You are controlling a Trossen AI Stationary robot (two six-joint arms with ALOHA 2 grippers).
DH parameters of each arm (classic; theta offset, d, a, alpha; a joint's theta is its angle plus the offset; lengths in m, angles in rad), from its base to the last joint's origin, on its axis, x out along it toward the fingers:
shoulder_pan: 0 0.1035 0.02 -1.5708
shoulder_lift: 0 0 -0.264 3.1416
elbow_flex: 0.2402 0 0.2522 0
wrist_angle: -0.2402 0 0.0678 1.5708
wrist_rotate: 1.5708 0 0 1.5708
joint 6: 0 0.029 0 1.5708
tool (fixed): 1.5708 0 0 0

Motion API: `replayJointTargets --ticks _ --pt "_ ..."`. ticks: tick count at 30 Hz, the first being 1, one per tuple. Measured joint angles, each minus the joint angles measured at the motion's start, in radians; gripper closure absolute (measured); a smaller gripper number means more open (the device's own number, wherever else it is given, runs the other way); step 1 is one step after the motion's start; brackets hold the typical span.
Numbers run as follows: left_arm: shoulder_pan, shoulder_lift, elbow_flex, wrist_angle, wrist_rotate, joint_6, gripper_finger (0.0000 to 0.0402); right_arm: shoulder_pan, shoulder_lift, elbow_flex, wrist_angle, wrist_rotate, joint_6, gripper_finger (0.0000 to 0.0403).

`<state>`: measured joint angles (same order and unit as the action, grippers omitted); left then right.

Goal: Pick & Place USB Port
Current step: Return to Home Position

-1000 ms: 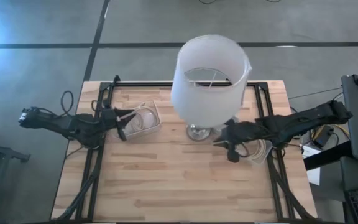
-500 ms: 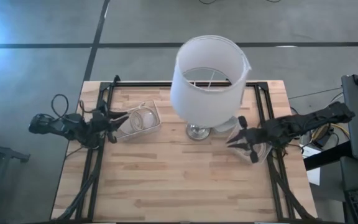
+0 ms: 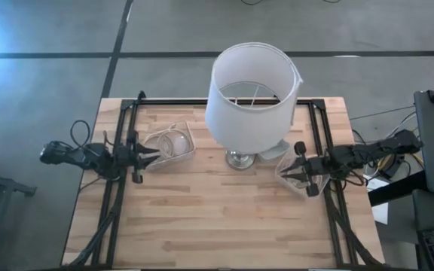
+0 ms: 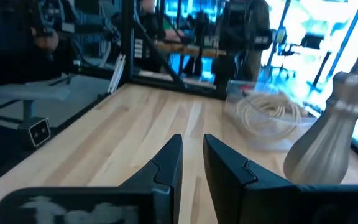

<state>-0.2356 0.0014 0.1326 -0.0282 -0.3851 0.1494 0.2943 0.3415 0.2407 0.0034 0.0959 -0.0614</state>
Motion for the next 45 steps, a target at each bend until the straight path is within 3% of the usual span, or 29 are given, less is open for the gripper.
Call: replayJointTargets --ticks 9,27,45 --pt "0.0 -0.001 -0.1 0.099 0.005 0.01 0.0312 0.0 -0.117 -0.108 0.053 0.0 -0.017 0.0344" --pt "0.001 -0.001 -0.124 0.137 0.029 0.013 0.0312 -0.012 -0.341 -0.228 0.028 0.014 -0.102 0.0344" --pt "0.003 0.0 -0.125 0.098 0.025 0.036 0.0312 -0.124 -0.31 -0.228 0.02 0.036 -0.105 0.0344"
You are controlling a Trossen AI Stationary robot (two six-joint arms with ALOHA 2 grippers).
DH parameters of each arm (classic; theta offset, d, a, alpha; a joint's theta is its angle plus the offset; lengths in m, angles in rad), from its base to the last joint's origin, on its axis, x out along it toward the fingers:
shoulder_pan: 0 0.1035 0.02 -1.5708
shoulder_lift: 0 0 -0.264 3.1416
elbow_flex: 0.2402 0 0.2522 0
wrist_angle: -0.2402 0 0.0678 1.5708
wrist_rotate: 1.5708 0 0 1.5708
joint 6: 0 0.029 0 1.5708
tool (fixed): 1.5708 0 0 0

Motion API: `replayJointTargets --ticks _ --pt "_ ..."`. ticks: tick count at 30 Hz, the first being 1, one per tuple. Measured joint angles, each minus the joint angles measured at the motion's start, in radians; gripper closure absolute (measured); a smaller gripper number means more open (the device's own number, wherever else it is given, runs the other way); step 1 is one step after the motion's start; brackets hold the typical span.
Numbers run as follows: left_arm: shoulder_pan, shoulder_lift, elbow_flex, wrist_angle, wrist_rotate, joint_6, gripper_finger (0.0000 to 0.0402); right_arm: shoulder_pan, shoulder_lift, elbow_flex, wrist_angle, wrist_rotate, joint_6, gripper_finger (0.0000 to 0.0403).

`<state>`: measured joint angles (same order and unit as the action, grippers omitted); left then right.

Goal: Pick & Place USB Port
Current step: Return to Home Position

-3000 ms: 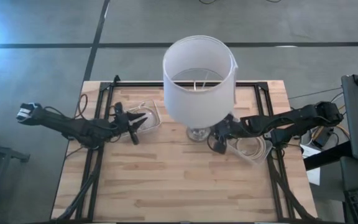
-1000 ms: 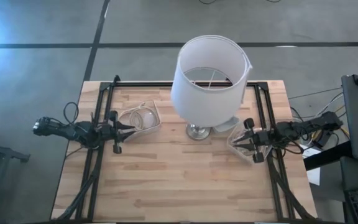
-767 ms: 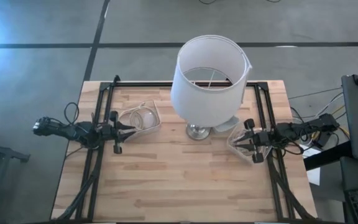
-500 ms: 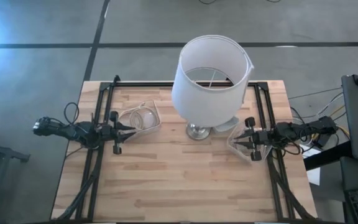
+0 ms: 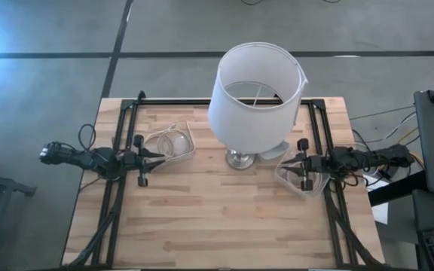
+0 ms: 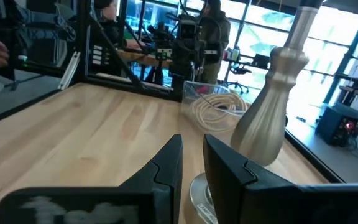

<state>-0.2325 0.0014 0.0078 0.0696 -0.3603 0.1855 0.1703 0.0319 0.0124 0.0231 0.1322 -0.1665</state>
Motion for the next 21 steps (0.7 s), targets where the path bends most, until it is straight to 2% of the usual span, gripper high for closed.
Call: replayJointTargets --ticks 21 --pt "0.0 0.003 0.0 -0.001 0.0 -0.002 0.0312 0.0 0.01 0.0 0.0 -0.001 0.017 0.0344"
